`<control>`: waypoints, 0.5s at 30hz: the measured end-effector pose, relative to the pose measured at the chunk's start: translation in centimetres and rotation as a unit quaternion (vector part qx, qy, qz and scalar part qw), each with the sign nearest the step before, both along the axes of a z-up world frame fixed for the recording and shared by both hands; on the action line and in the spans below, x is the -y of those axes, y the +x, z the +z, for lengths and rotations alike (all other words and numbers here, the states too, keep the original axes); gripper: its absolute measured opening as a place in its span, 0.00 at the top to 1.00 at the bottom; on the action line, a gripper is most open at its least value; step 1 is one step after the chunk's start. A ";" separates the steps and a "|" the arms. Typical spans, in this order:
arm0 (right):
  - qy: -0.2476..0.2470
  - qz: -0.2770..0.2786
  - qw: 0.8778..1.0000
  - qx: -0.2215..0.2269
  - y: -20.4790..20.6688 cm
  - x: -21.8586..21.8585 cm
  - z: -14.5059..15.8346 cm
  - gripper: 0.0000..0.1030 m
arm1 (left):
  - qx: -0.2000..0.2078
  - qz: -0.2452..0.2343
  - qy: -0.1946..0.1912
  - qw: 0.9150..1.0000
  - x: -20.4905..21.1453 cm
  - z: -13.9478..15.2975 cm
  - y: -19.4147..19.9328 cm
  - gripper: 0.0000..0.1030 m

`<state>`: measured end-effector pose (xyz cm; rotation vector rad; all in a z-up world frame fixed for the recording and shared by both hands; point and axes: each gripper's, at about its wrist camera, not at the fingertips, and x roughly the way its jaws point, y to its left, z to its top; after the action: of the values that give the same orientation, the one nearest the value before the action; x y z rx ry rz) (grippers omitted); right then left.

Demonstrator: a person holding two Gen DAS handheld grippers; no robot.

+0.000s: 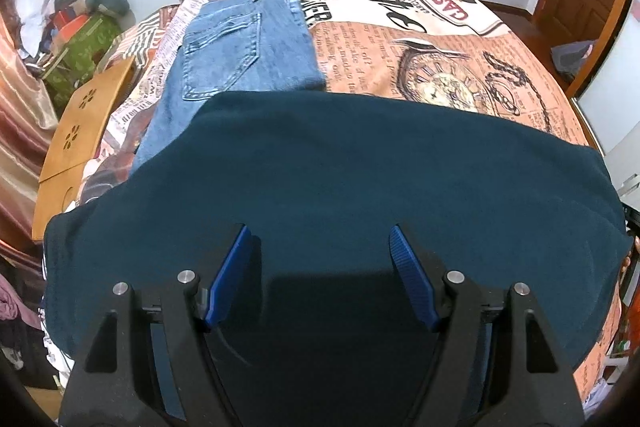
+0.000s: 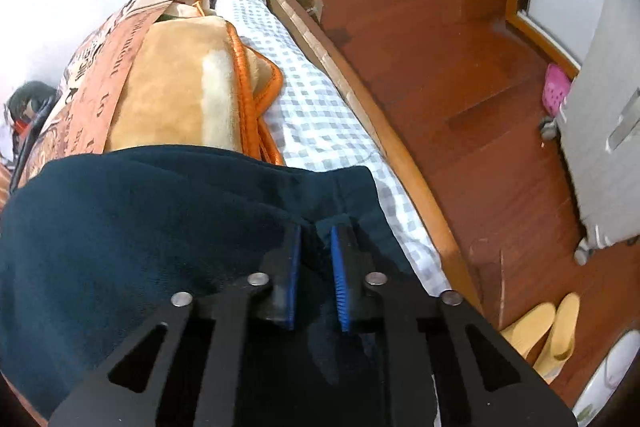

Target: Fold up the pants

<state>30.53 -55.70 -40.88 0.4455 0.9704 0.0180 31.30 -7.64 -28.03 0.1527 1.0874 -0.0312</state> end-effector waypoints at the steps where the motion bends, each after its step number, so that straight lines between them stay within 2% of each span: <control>1: -0.007 0.001 1.000 0.001 0.0 -0.1 0.1 0.90 | 0.001 -0.003 0.002 1.000 0.2 0.1 -0.1 0.31; 4: -0.023 0.004 1.000 0.006 0.0 -0.2 0.8 0.96 | 0.007 -0.009 0.007 1.000 0.3 0.4 -0.3 0.31; 7: -0.040 -0.003 0.999 0.021 -0.3 0.1 1.9 0.96 | 0.014 -0.007 0.008 1.000 0.1 1.1 -0.4 0.31; 9: -0.039 0.007 0.999 0.009 0.1 0.1 1.9 0.83 | 0.016 -0.001 0.004 1.000 -0.3 1.4 -0.3 0.31; 10: -0.035 0.012 0.999 -0.002 0.3 0.2 1.6 0.66 | 0.016 0.001 0.003 1.000 -0.4 1.4 -0.2 0.31; 11: -0.038 0.013 0.999 -0.010 0.6 0.2 1.3 0.60 | 0.015 0.005 0.001 1.000 -0.5 1.4 -0.1 0.31; 13: -0.027 0.025 0.999 -0.014 0.9 0.5 0.5 0.59 | 0.010 0.009 -0.002 1.000 -0.7 1.3 -0.1 0.31; 15: 0.018 0.021 0.999 -0.023 1.3 1.4 -0.6 0.58 | 0.007 0.012 0.000 1.000 -0.7 1.0 0.0 0.31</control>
<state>31.78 -57.13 -41.52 0.4599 1.0259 0.0641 31.31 -6.93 -26.98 0.1398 1.0742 -0.0084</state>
